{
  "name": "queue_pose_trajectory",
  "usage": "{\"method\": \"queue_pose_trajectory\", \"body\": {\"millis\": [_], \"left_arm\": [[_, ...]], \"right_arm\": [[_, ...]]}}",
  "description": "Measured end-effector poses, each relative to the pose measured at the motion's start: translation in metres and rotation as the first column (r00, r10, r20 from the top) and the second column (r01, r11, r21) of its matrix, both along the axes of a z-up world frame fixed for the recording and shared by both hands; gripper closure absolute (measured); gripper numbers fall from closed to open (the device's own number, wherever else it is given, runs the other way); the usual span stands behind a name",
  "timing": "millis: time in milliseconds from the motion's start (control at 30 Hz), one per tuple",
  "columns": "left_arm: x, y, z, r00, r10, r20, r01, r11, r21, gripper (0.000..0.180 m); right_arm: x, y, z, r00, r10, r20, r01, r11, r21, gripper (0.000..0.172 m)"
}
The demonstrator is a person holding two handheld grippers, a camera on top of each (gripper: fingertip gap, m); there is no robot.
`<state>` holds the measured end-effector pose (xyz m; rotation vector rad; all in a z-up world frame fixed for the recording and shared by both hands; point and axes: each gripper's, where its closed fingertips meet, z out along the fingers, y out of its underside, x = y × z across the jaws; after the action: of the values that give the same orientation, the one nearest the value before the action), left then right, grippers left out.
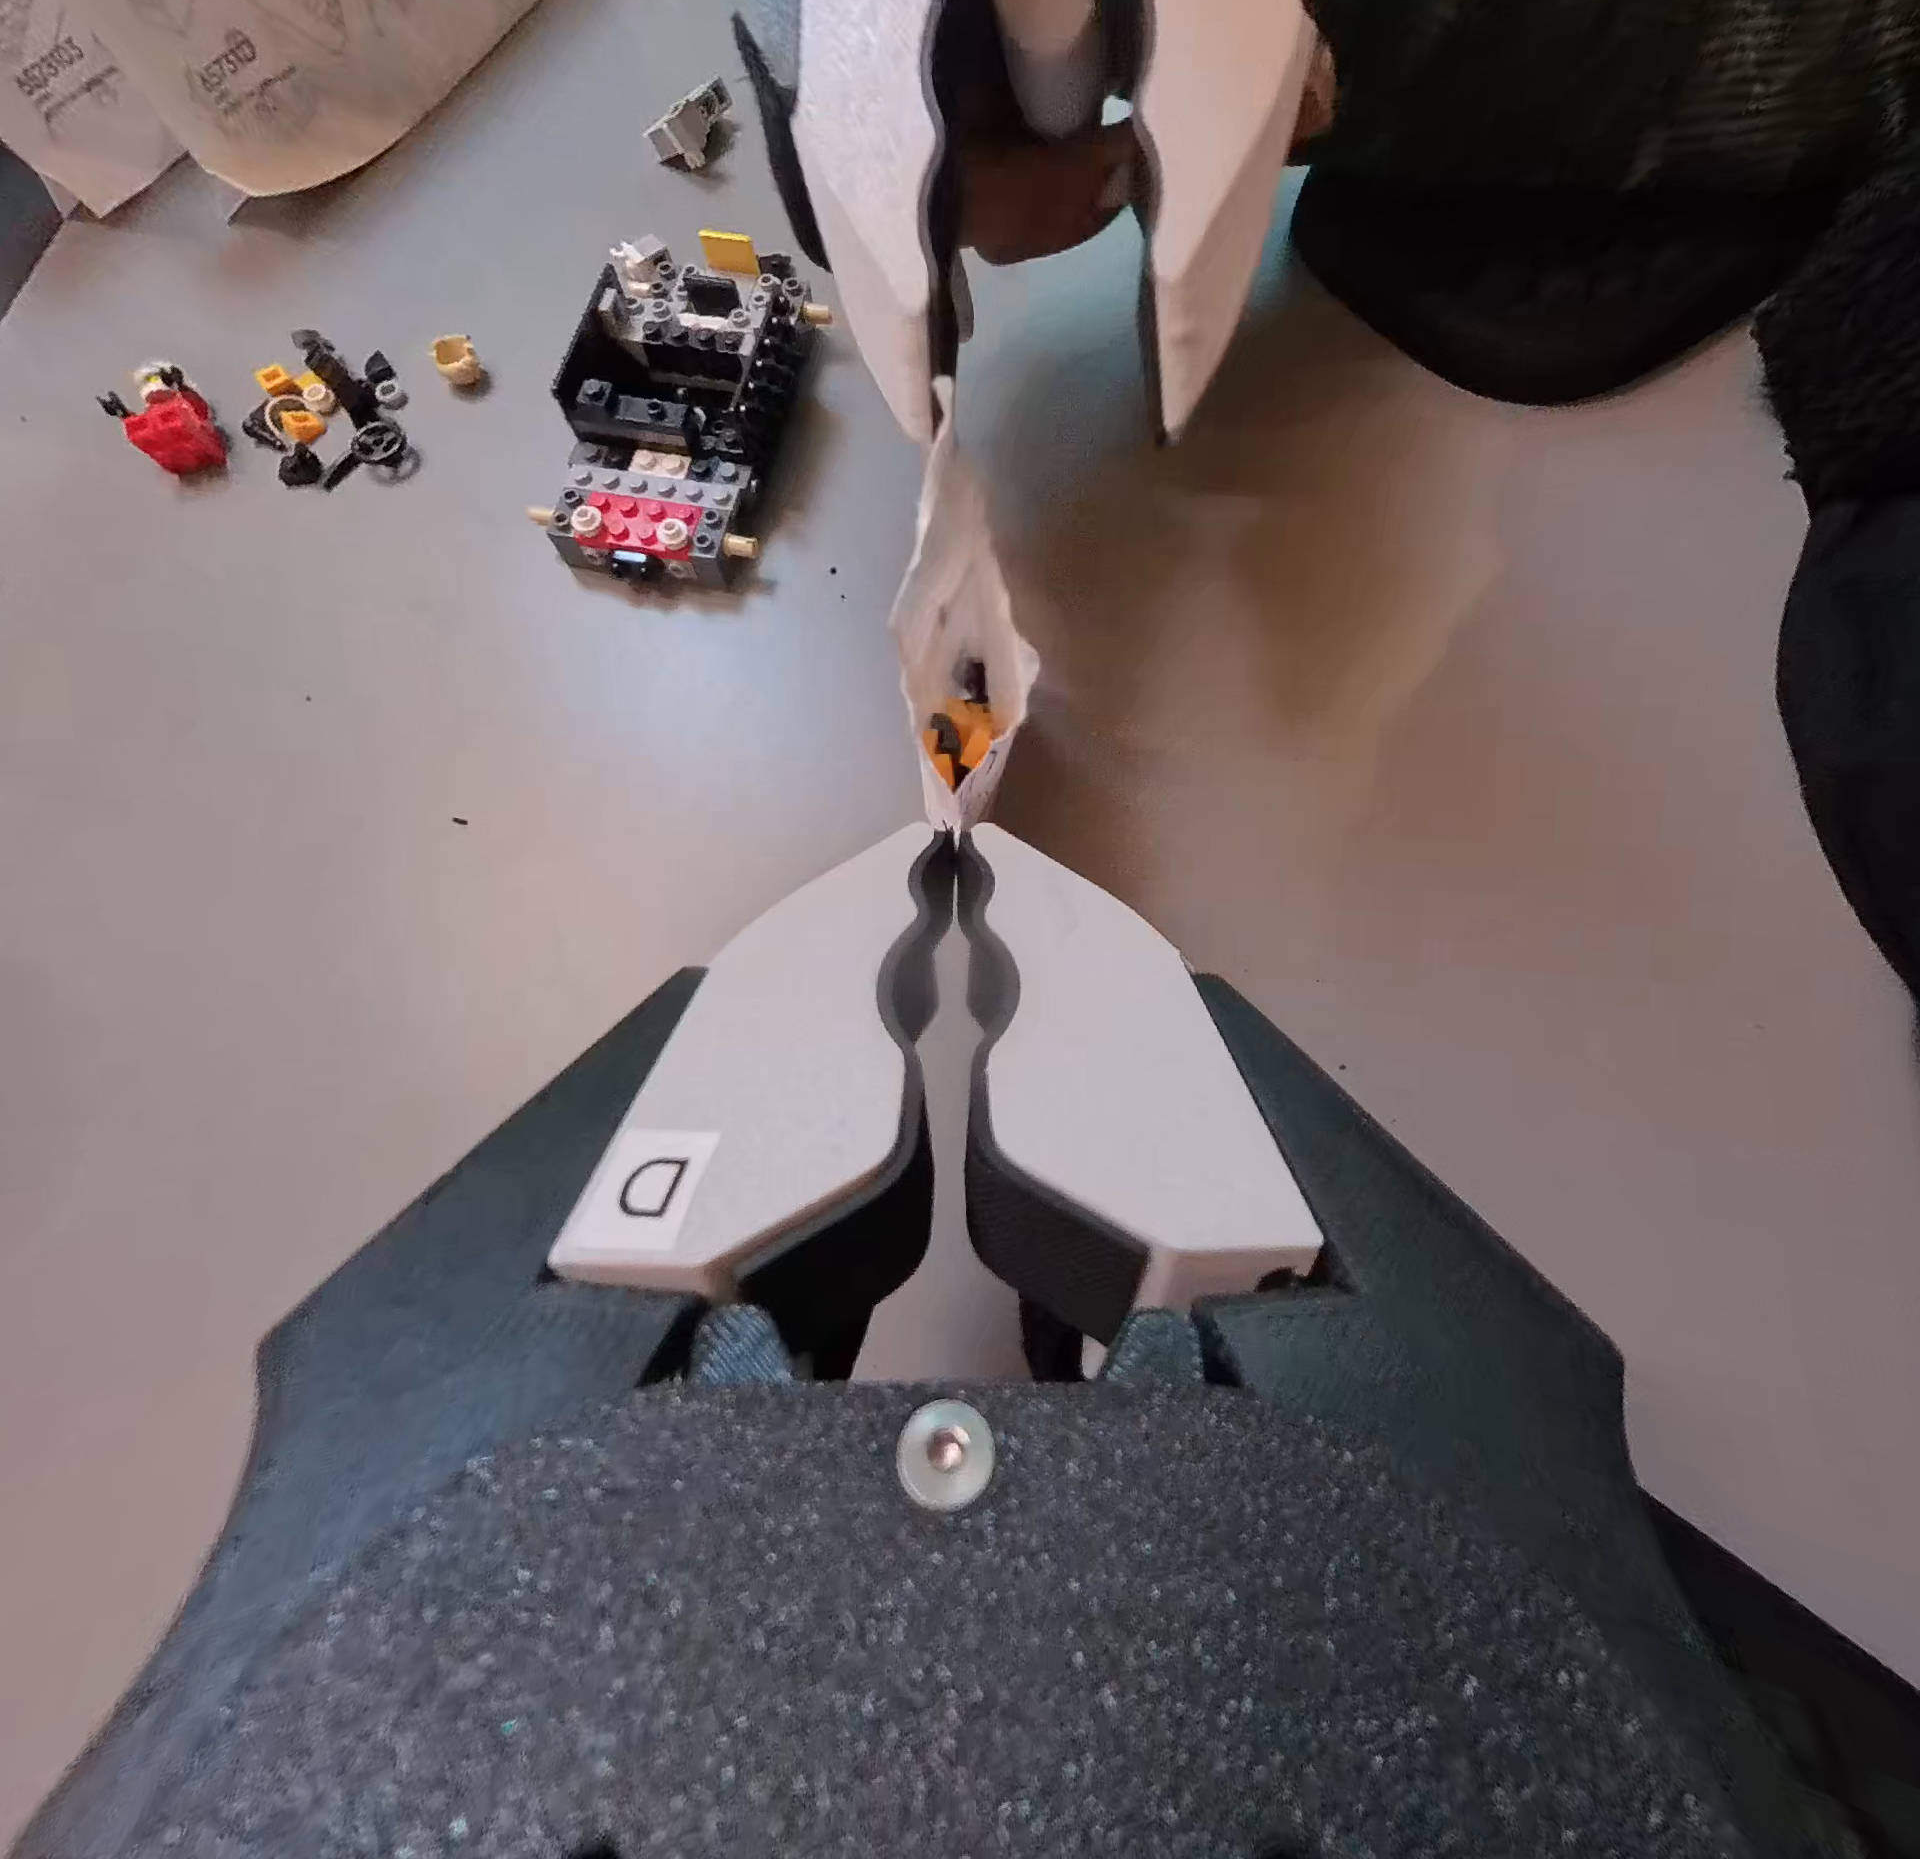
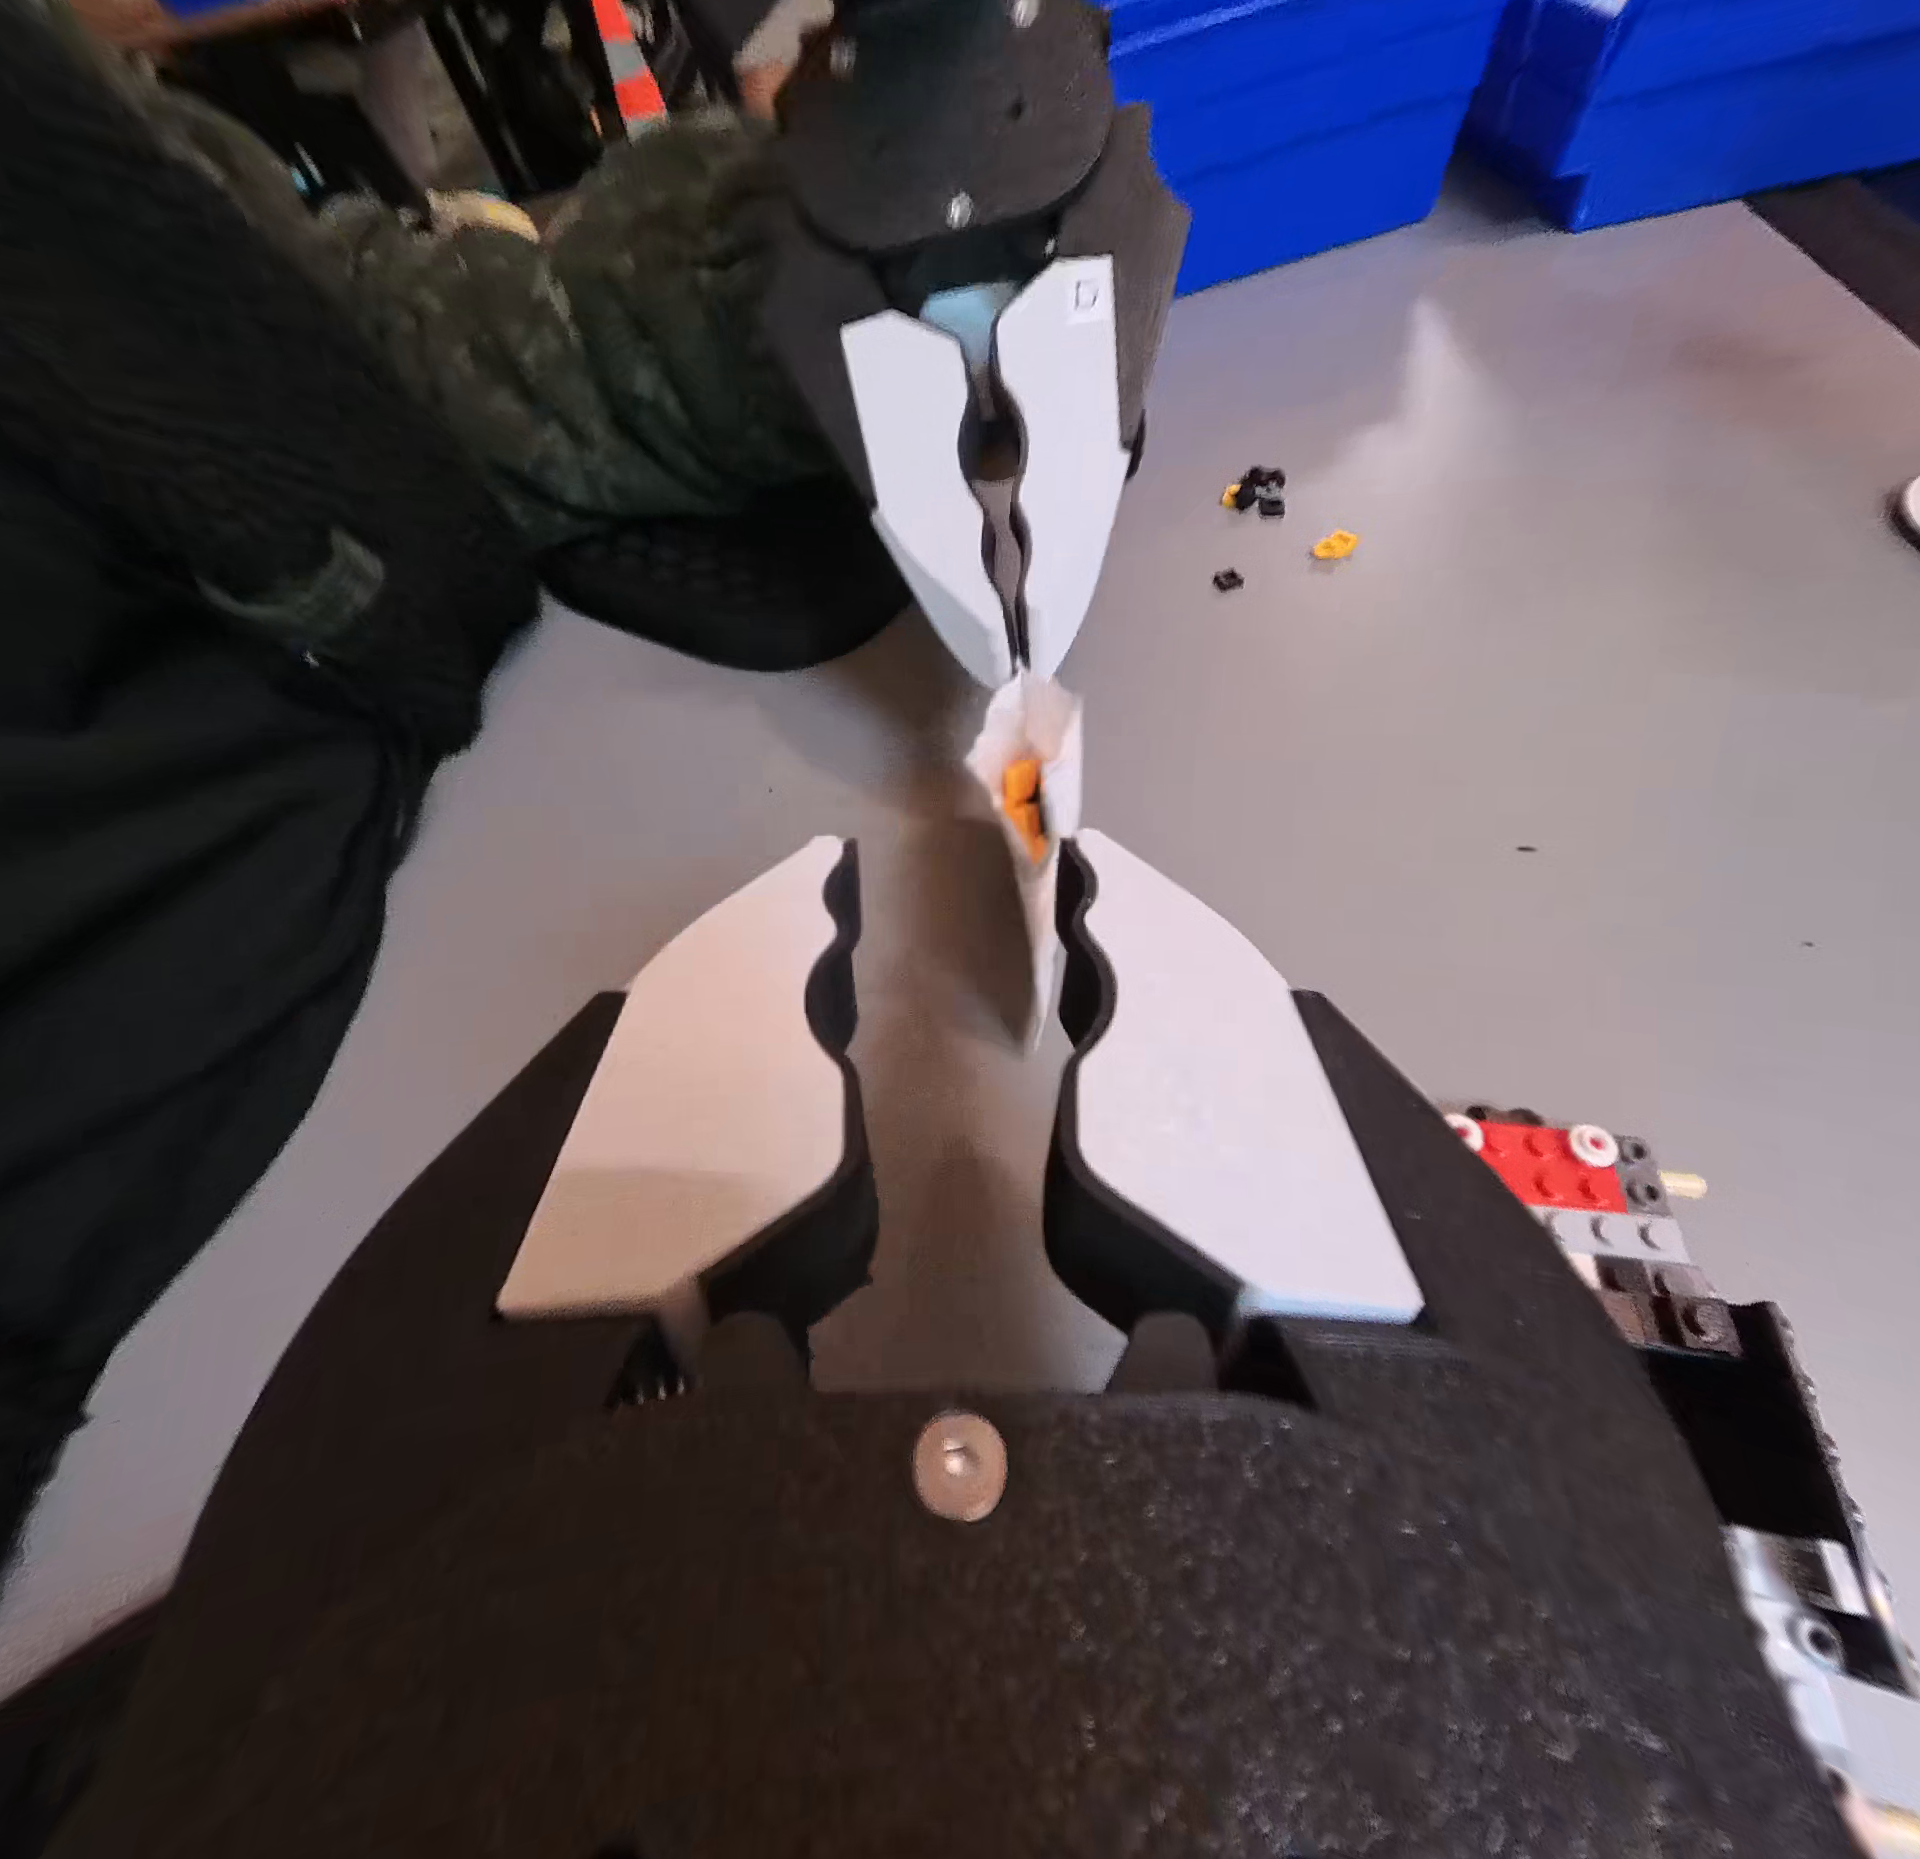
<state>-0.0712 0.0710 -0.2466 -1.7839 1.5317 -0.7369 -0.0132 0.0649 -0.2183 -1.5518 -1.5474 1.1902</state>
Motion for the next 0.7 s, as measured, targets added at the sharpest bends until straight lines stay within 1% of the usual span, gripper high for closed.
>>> {"method": "queue_pose_trajectory", "body": {"millis": [133,233,367,400,500,533,600,633,667,700], "left_arm": [[-0.003,0.002,0.000,1.000,0.010,0.004,-0.010,1.000,-0.011,0.180],[-0.004,0.003,0.000,1.000,0.016,0.001,-0.016,1.000,-0.011,0.180],[-0.003,0.002,0.000,1.000,0.011,-0.001,-0.011,1.000,-0.005,0.180],[-0.003,0.002,0.001,1.000,0.010,0.005,-0.010,1.000,-0.004,0.180],[-0.004,0.006,0.014,0.997,0.030,0.075,-0.030,1.000,0.005,0.180],[-0.009,0.013,0.022,0.993,0.060,0.104,-0.063,0.998,0.024,0.176],[-0.030,0.036,0.039,0.969,0.186,0.163,-0.199,0.978,0.067,0.171],[-0.046,0.051,0.046,0.942,0.276,0.194,-0.294,0.953,0.070,0.171],[-0.065,0.067,0.051,0.902,0.377,0.211,-0.397,0.916,0.063,0.171],[-0.087,0.082,0.050,0.853,0.480,0.205,-0.500,0.864,0.058,0.171]], "right_arm": [[-0.006,0.007,-0.029,0.989,-0.059,0.135,0.043,0.991,0.124,0.134],[-0.011,0.011,-0.043,0.981,-0.089,0.172,0.058,0.982,0.179,0.137],[-0.016,0.013,-0.035,0.987,-0.109,0.115,0.081,0.971,0.223,0.161],[-0.015,0.015,-0.033,0.988,-0.116,0.106,0.089,0.969,0.230,0.169],[-0.016,0.019,-0.030,0.987,-0.142,0.075,0.124,0.971,0.206,0.172],[-0.016,0.021,-0.031,0.985,-0.153,0.075,0.136,0.971,0.195,0.172],[-0.017,0.023,-0.027,0.985,-0.168,0.045,0.158,0.972,0.176,0.172],[-0.017,0.023,-0.024,0.985,-0.169,0.024,0.163,0.974,0.157,0.172],[-0.018,0.023,-0.022,0.986,-0.166,0.015,0.162,0.977,0.136,0.172],[-0.018,0.023,-0.023,0.986,-0.168,0.019,0.164,0.978,0.130,0.172]]}}
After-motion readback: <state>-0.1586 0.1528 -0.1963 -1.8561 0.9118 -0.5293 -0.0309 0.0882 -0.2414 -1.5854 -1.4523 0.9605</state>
